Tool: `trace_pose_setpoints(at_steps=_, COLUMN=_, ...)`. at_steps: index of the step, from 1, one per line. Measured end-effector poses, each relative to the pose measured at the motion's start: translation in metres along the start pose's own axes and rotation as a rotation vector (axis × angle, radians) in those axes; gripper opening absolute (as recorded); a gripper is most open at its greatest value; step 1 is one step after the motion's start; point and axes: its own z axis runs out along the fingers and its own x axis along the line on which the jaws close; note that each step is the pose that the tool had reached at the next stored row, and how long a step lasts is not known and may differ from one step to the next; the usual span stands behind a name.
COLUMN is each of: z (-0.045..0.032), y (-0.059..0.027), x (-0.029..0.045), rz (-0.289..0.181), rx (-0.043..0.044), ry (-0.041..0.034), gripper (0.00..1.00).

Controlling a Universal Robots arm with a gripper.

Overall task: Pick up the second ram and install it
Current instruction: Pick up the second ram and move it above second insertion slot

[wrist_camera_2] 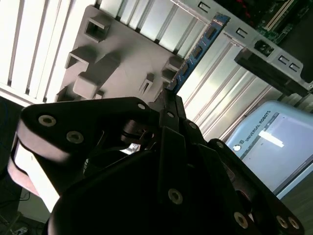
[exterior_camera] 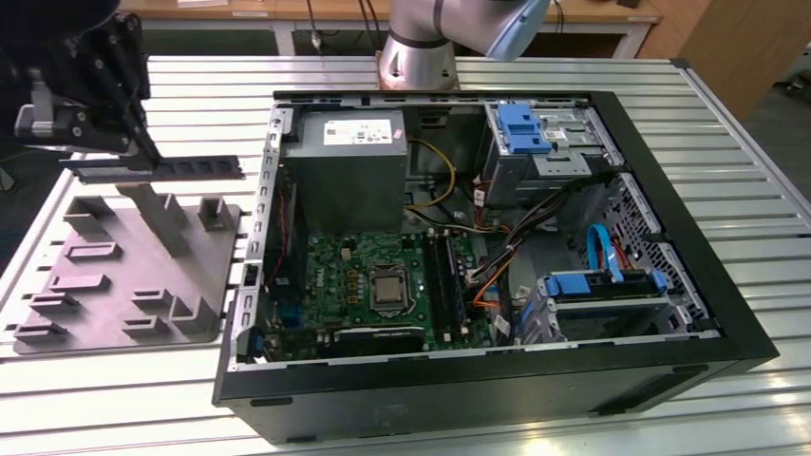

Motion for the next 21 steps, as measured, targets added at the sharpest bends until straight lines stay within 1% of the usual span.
trace_pose_setpoints(at_steps=12, z=-0.0015, y=-0.0383, x=-0.0009, rz=0.000, rx=-0.0001, ry=0.0001, gripper=0.12)
trace_pose_setpoints(at_steps=15, z=-0.0020, y=-0.0505, x=-0.0012, rz=0.000, rx=-0.0001, ry=0.0002, gripper=0.12)
trace_pose_setpoints(at_steps=21, z=-0.0030, y=-0.0779, x=-0.0019, rz=0.000, rx=-0.0001, ry=0.0000, gripper=0.12)
